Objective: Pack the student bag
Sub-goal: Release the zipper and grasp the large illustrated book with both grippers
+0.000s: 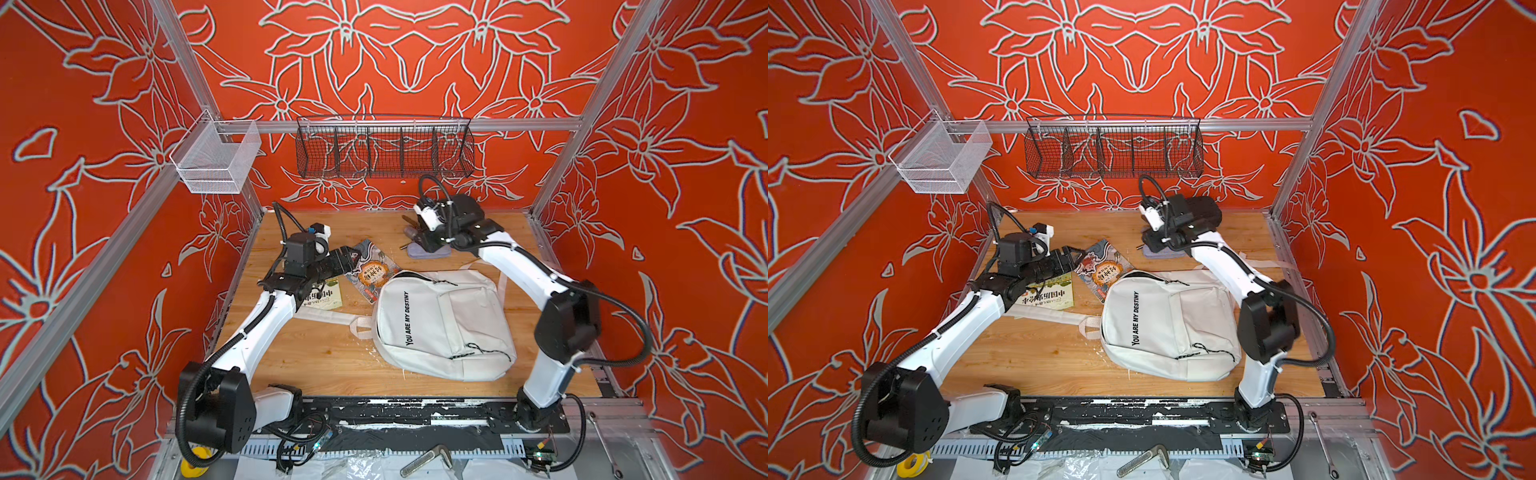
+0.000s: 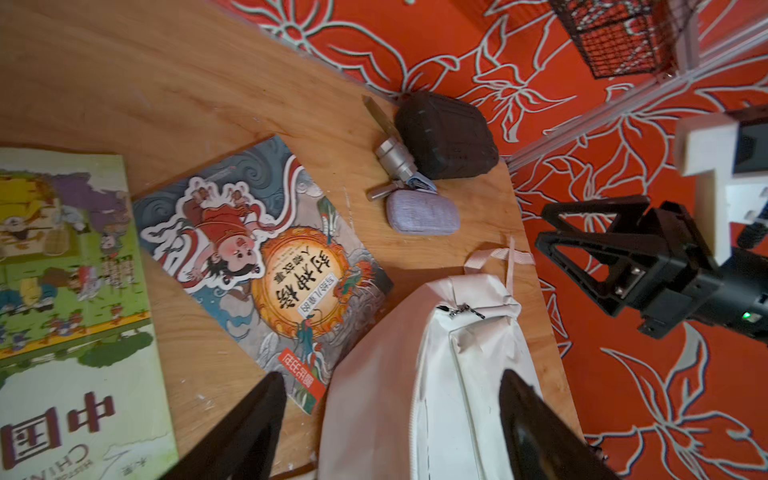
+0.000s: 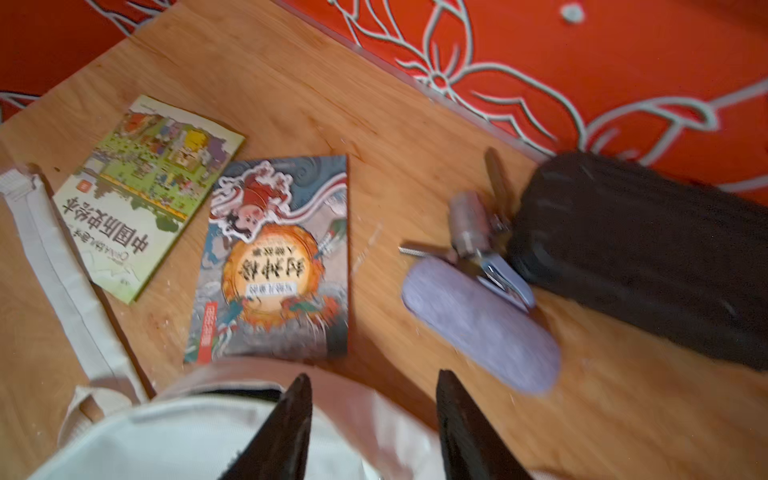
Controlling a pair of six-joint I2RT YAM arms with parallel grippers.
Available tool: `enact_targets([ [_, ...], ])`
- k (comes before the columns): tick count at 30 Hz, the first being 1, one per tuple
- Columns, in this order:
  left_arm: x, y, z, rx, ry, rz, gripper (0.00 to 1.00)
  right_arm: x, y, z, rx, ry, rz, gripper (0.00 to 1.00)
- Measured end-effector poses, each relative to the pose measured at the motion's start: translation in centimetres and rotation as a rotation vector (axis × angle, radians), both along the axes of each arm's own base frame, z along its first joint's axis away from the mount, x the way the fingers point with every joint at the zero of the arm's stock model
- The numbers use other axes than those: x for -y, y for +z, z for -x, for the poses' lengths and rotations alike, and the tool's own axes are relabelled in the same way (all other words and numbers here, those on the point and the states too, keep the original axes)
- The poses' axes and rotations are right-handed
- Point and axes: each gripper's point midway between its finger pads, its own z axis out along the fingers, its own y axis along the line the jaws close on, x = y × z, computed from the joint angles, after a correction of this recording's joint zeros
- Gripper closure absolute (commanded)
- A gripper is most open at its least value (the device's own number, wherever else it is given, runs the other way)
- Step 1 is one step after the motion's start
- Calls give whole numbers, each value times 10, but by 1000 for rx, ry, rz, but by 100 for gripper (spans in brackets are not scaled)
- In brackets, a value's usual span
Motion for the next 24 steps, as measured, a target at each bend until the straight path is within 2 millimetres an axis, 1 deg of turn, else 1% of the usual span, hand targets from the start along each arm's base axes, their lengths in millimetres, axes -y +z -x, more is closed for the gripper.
enact_targets([
  [2, -7, -13, -5, -59, 11, 22, 20, -33, -9, -17, -5, 57, -22, 48],
  [4, -12, -29, -8, -127, 19, 54, 20, -61, -25, -29, -38, 108, -43, 48],
  [6, -14, -43, -10, -183, 25, 84, 20, -78, -44, -41, -75, 134, -54, 48],
  [8, -13, -57, -11, -237, 26, 114, 20, -89, -62, -52, -110, 147, -64, 47],
  [10, -10, -71, -12, -286, 25, 140, 20, -95, -83, -59, -156, 153, -70, 47],
  [12, -7, -84, -14, -330, 23, 162, 20, -98, -100, -60, -197, 152, -71, 46],
  [13, -6, -91, -15, -352, 24, 170, 20, -97, -111, -60, -224, 144, -69, 45],
  [16, -4, -107, -19, -404, 25, 190, 20, -94, -132, -58, -281, 120, -61, 43],
  [19, -2, -120, -25, -437, 26, 208, 21, -92, -139, -55, -307, 106, -61, 40],
  [24, 0, -136, -36, -475, 29, 224, 20, -93, -147, -55, -333, 86, -67, 40],
])
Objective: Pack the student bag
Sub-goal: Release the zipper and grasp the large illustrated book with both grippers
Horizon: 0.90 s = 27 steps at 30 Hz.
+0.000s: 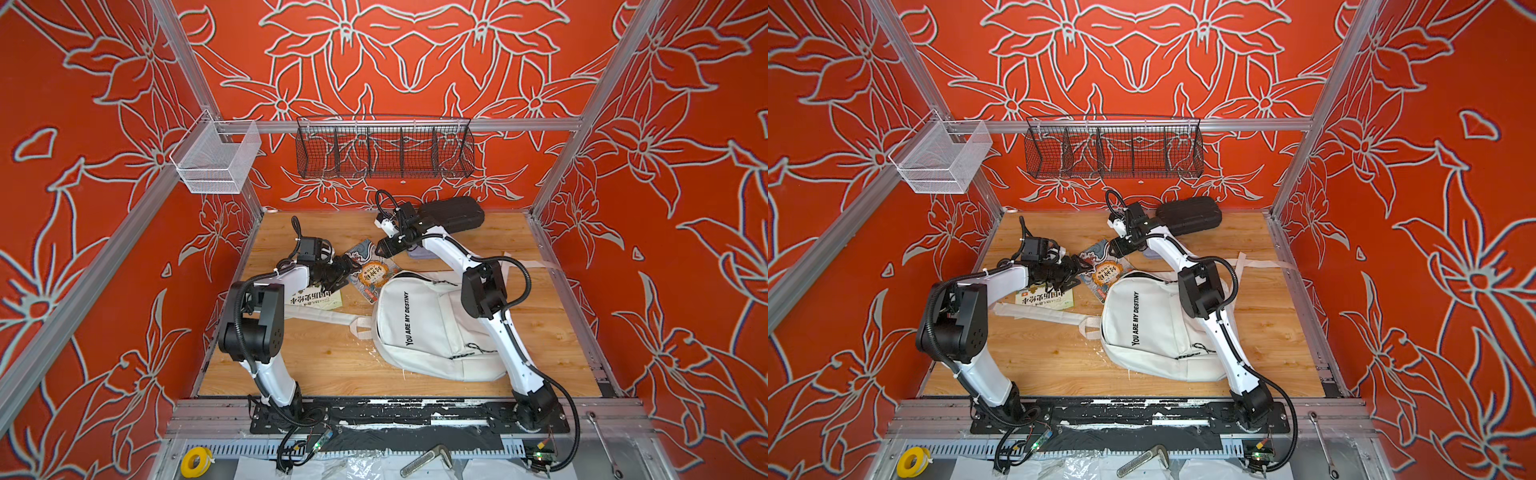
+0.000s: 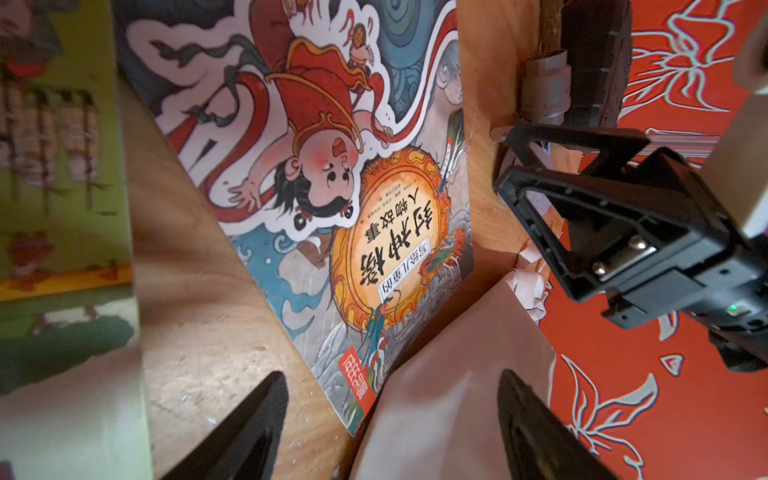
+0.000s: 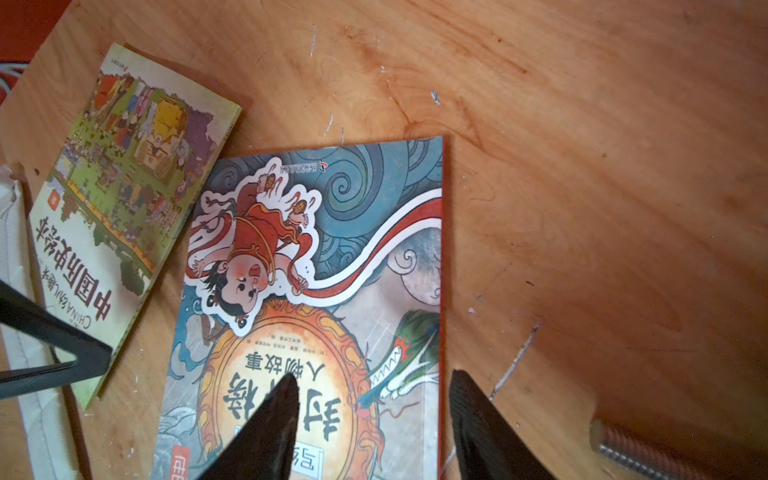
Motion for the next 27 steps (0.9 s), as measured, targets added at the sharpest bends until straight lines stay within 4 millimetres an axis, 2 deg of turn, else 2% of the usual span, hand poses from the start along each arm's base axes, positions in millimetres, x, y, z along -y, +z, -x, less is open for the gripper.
enact_targets([
  [7, 0, -20, -4, -44, 0, 1, 20, 5, -34, 3, -71, -43, 41, 38],
  [9, 0, -23, -4, -51, -1, 0, 20, 7, -34, 2, -66, -57, 54, 36],
  [11, 0, -25, -4, -59, -2, 0, 21, 8, -35, 0, -58, -67, 64, 29],
  [13, 0, -27, -6, -63, -2, 1, 20, 8, -33, -1, -51, -75, 71, 28],
  [16, 2, -29, -9, -66, -8, 10, 20, 7, -33, 0, -56, -72, 64, 30],
  [22, 3, -29, -15, -66, -19, 15, 21, -6, -30, 16, -147, -5, -39, 35],
  [27, -1, -29, -25, -59, -20, 8, 20, -2, -28, 18, -217, -11, -96, 43],
])
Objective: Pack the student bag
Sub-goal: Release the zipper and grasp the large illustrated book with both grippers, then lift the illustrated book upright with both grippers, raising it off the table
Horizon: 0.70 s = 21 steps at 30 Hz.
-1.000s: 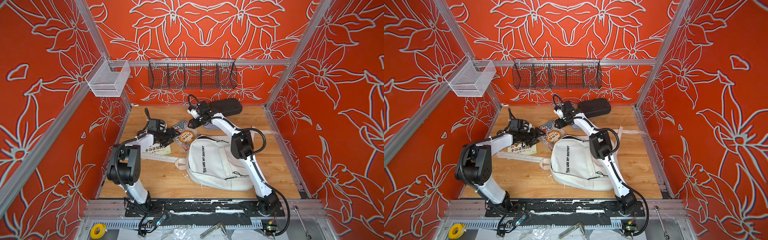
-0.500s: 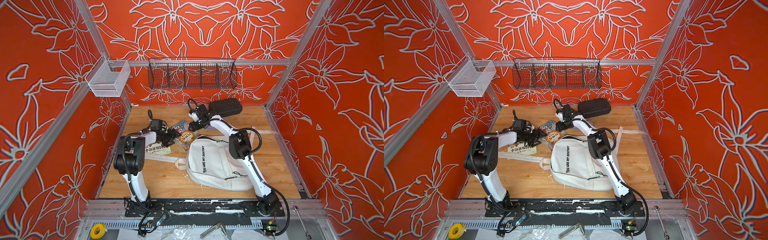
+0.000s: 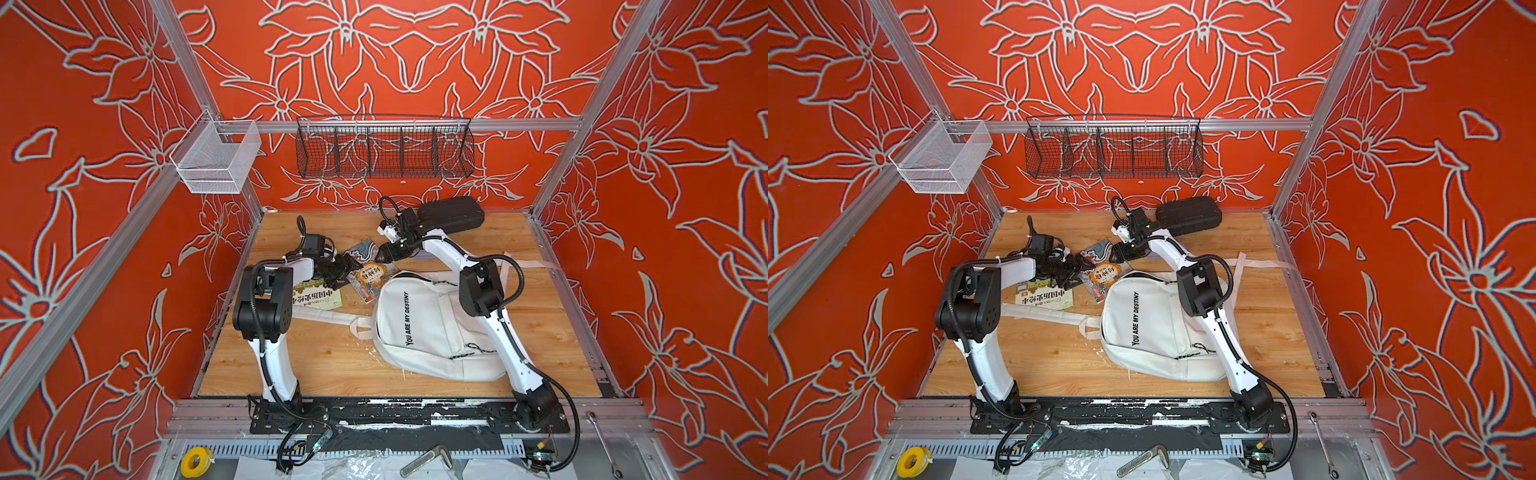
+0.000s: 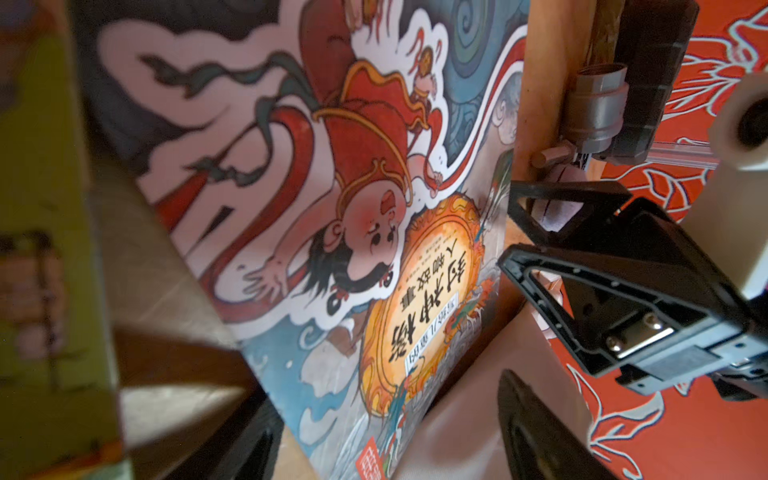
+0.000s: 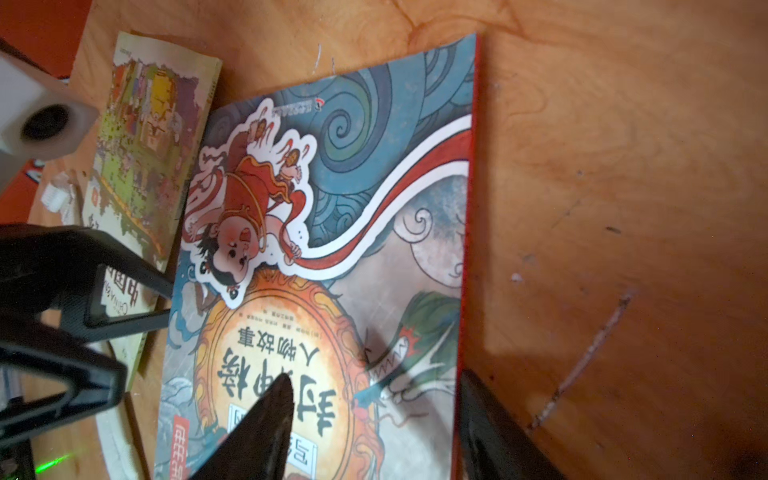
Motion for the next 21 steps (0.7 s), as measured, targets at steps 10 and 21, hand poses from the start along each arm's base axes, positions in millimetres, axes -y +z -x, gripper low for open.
enact_targets([
  [10, 0, 0, -19, 29, -28, -16, 21, -4, -1, 19, -208, -57, -214, 54],
  [21, -4, 6, -27, 45, -62, -62, 22, -10, 16, 10, -214, -104, -305, 89],
])
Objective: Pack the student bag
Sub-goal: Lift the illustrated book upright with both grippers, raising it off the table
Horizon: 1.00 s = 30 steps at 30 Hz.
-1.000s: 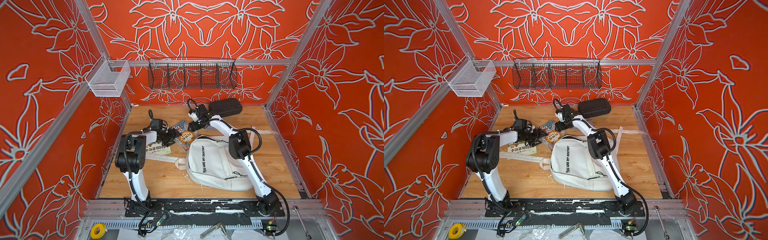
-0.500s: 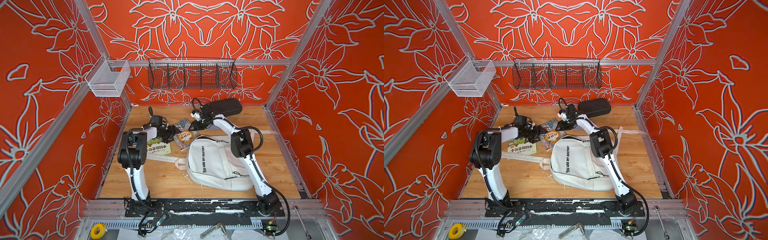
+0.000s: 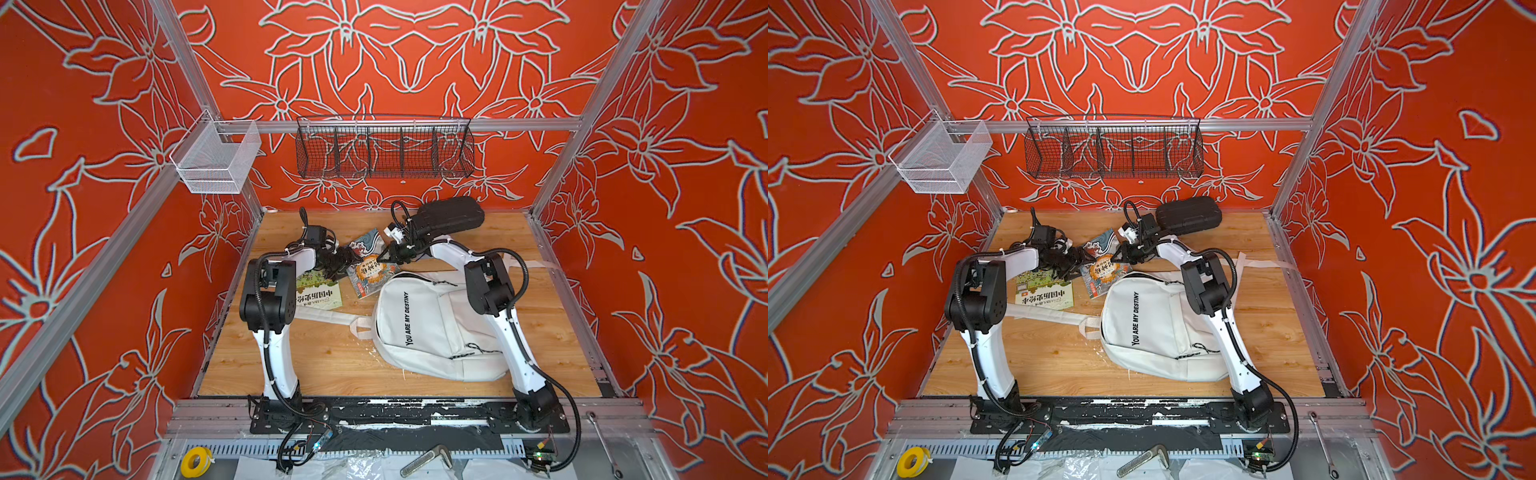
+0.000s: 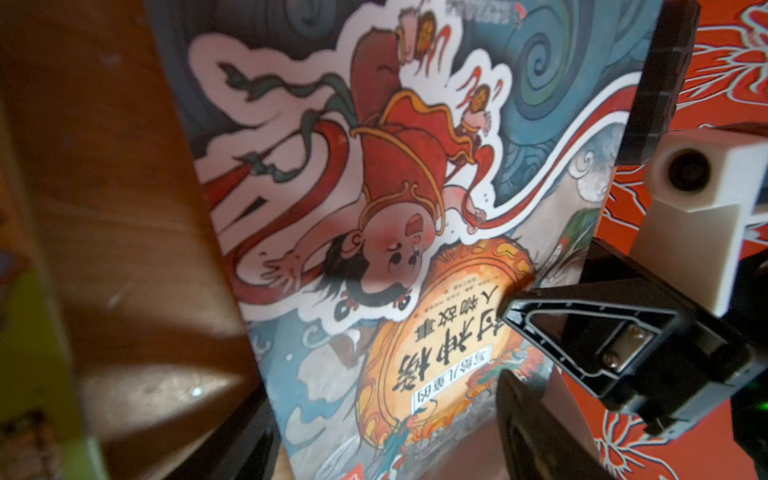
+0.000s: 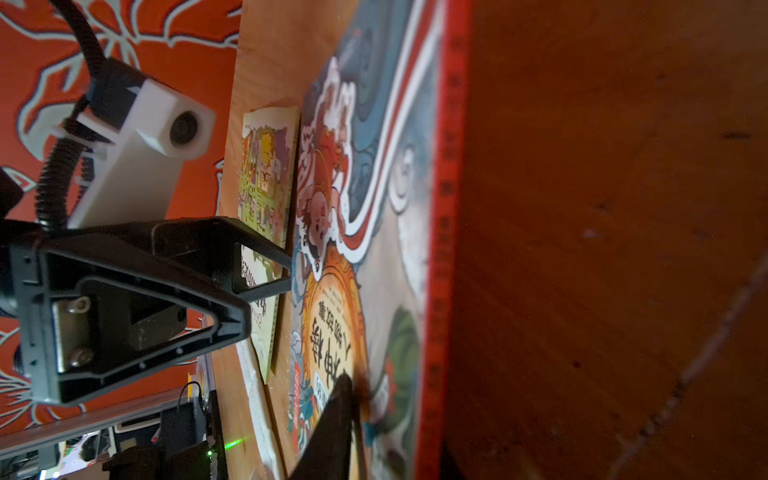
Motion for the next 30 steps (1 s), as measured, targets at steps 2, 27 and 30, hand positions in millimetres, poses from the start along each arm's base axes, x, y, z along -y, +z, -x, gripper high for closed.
enact_targets([
  [2, 0, 7, -4, 16, -9, -7, 22, -2, 13, -5, 26, -21, -21, 93],
  [27, 35, 199, 54, 442, 209, 176, 14, 21, 184, -48, 213, -637, -477, 100],
  [30, 42, 195, 55, 445, 254, 242, 15, 29, 196, -41, 234, -688, -522, 100],
])
